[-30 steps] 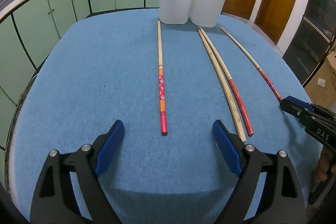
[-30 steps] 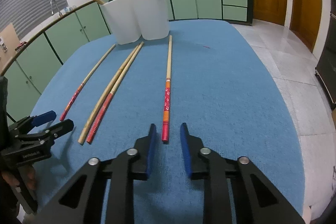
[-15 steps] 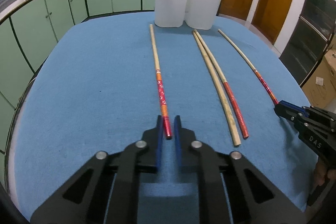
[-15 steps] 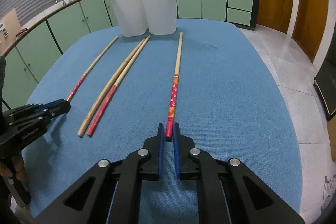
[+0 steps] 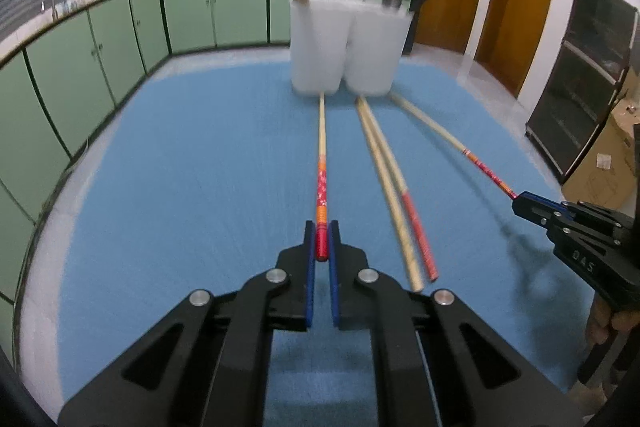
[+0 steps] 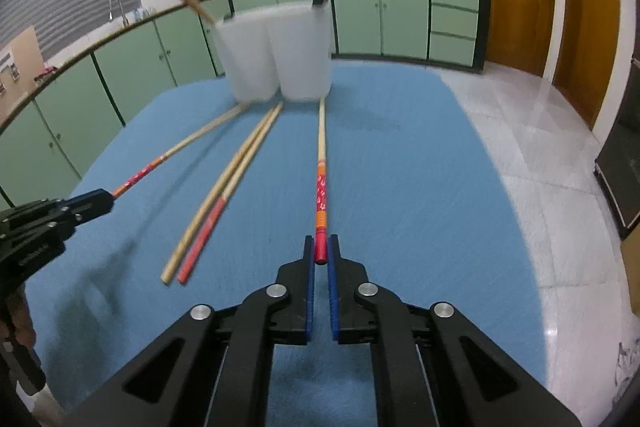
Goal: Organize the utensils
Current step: 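Lift both red-patterned chopsticks and lower them into the white caddy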
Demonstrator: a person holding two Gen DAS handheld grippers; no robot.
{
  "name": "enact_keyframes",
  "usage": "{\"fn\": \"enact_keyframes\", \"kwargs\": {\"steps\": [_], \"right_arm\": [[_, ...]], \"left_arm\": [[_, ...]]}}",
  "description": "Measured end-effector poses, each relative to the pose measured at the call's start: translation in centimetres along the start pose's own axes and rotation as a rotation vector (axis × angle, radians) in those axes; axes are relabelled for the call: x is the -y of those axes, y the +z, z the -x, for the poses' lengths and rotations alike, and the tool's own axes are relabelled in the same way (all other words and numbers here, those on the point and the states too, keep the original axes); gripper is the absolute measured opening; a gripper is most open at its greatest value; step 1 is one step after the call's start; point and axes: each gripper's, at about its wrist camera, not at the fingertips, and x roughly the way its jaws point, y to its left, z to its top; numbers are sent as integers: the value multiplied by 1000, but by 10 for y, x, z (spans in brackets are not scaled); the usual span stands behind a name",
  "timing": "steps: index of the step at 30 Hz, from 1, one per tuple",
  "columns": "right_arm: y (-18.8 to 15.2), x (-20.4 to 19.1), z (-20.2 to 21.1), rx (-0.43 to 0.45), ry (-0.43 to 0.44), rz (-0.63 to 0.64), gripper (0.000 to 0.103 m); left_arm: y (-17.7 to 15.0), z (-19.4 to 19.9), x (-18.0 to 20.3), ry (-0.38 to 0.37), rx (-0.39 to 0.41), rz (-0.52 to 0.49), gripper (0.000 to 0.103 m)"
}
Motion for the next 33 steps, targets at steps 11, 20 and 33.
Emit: {"fn": "enact_keyframes", "kwargs": {"steps": [11,20,33], "right_arm": [[60,20,56,174,36,-42,6],[121,25,84,276,73,-43,6],[180,9,111,348,164,31,6]], "left_arm": [[59,70,1,-11,233,10,5],[104,79,11,-38,317,10,5],[153,103,27,-72,437,-17,5]]}}
